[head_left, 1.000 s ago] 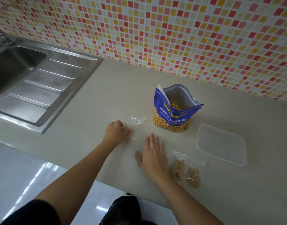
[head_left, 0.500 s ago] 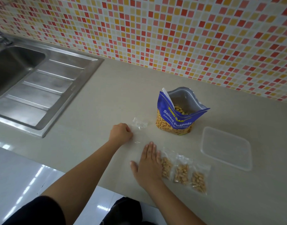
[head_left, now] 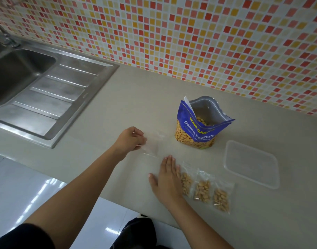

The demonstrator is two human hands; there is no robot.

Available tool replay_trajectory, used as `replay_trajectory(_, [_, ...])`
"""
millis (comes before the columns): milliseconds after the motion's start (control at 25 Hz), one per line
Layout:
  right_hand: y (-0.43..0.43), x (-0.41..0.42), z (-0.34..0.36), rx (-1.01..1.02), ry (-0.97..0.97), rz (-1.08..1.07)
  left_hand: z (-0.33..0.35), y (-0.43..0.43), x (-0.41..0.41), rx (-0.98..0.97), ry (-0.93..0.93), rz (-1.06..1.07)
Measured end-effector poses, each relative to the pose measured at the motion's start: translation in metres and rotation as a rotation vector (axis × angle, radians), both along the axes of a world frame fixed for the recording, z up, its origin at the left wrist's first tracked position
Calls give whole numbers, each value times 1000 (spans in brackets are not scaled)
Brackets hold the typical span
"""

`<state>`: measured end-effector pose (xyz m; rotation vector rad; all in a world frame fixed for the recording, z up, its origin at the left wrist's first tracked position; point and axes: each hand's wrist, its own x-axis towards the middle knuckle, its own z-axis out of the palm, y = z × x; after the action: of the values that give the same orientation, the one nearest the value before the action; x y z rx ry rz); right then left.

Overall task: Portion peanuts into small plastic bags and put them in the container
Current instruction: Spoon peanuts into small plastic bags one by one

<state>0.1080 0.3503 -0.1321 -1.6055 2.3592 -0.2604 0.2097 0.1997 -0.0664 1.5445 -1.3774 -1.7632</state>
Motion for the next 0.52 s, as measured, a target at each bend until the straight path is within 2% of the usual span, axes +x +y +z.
replay_trajectory(80, [1,-7,4,-237,-136,-24,8,6,8,28,99,-10])
replay_trajectory(200, [0,-12,28,-446,-693,-201,13,17,20,53,214,-62])
replay_trajectory(320, [-11,-10,48,-412,-1221,-435,16,29,23,78,239,-112])
replay_trajectory(360, [-16,-10,50,-385,-1341,-481,17,31,23,77,221,-120])
replay_trajectory(440, [-21,-11,51,-396,-1445,-542,18,33,24,61,162,-136])
replay_trajectory(520, [-24,-16,55,-443,-1453,-564,20,35,24,47,140,-157])
